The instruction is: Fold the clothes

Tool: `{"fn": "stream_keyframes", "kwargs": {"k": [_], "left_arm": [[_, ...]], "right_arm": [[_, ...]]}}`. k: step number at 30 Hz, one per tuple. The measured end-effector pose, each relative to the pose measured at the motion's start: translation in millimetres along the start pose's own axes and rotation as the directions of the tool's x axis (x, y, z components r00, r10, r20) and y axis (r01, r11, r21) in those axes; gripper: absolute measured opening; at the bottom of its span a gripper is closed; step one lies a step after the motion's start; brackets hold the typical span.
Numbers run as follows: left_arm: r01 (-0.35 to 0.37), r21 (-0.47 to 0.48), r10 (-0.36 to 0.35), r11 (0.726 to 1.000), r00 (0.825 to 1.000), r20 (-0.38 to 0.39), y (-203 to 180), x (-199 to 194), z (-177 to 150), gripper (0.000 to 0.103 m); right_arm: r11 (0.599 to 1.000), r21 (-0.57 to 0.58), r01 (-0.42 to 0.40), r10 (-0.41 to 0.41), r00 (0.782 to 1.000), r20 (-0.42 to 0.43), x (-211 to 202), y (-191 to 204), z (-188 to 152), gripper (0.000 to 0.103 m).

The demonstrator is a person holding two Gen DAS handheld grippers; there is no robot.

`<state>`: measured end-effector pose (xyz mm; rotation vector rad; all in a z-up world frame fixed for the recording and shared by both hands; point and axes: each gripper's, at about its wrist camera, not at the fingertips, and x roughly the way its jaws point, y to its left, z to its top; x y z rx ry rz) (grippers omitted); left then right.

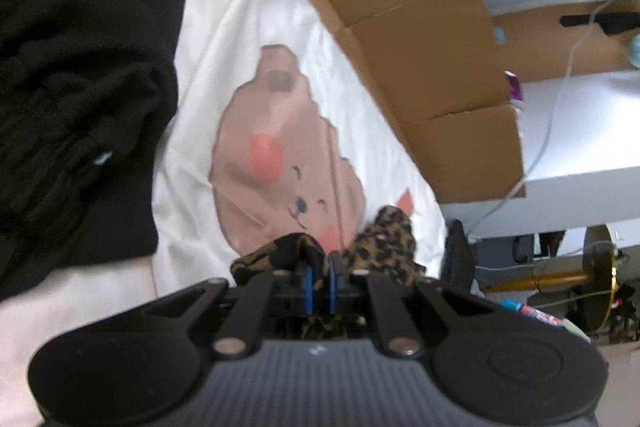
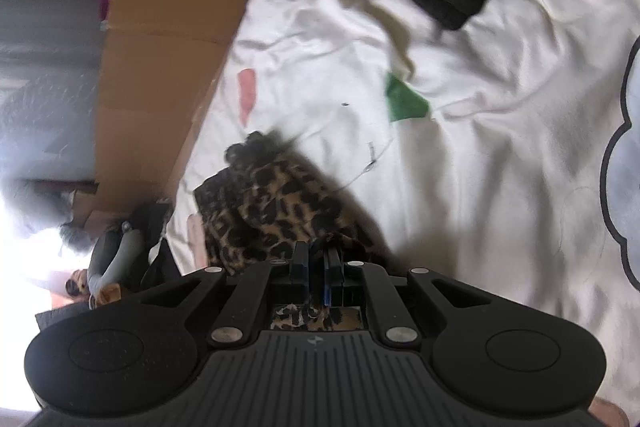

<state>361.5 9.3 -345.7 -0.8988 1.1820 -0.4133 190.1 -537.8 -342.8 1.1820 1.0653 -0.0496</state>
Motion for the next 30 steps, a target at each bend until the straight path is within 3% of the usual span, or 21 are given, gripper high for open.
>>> {"fn": "stream_keyframes", "kwargs": {"k": [5,6,7,9,10,13,19,26,28,30], "left_arm": [[-0.043,0.014,0.044,0.999,0.999,-0.027,4.9,16.8,4.9,0.014],[-0.044,0.025,0.045,0.999,0.999,-0.028,2.9,16.5,4.8,0.017],[-0.045,0.036,0.046,0.998,0.999,-0.029,0.9,16.2,4.6,0.024],[-0.046,0.057,0.048,0.997,0.998,-0.031,-3.2,15.6,4.3,0.038],[-0.043,0.077,0.045,0.996,0.999,-0.027,-8.0,12.3,4.1,0.043],[-0.036,0.136,0.038,0.990,0.999,-0.013,-22.4,2.4,3.4,0.045],[-0.039,0.252,0.035,0.967,0.999,0.021,-44.5,-16.7,3.4,0.047],[-0.157,0.393,0.168,0.906,0.986,0.005,-45.7,-2.2,6.9,0.047],[-0.203,0.448,0.224,0.871,0.975,0.007,-45.6,8.7,11.2,0.043],[-0.204,0.473,0.229,0.857,0.973,0.005,-46.8,18.5,18.9,0.043]], "right_arm": [[0.999,-0.044,0.016,-0.016,1.000,-0.007,7.2,2.0,5.1,0.015],[0.998,-0.056,0.013,-0.014,1.000,-0.005,5.7,4.4,5.0,0.022],[0.998,-0.069,0.010,-0.010,1.000,-0.002,3.8,6.9,5.0,0.040],[0.995,-0.098,0.001,0.001,1.000,0.025,-4.1,12.3,3.5,0.054],[0.994,-0.108,-0.007,0.011,0.999,0.035,-7.8,14.3,2.8,0.055],[0.992,-0.124,-0.022,0.029,0.998,0.057,-18.8,18.1,0.9,0.055],[0.978,-0.206,0.035,-0.020,0.997,0.072,-27.1,26.1,-8.0,0.055],[0.942,-0.313,0.119,-0.095,0.991,0.092,-14.0,37.7,-18.4,0.055],[0.920,-0.355,0.165,-0.139,0.985,0.098,-7.7,44.6,-19.8,0.055],[0.887,-0.406,0.219,-0.189,0.975,0.113,-1.0,52.6,-21.2,0.054]]}}
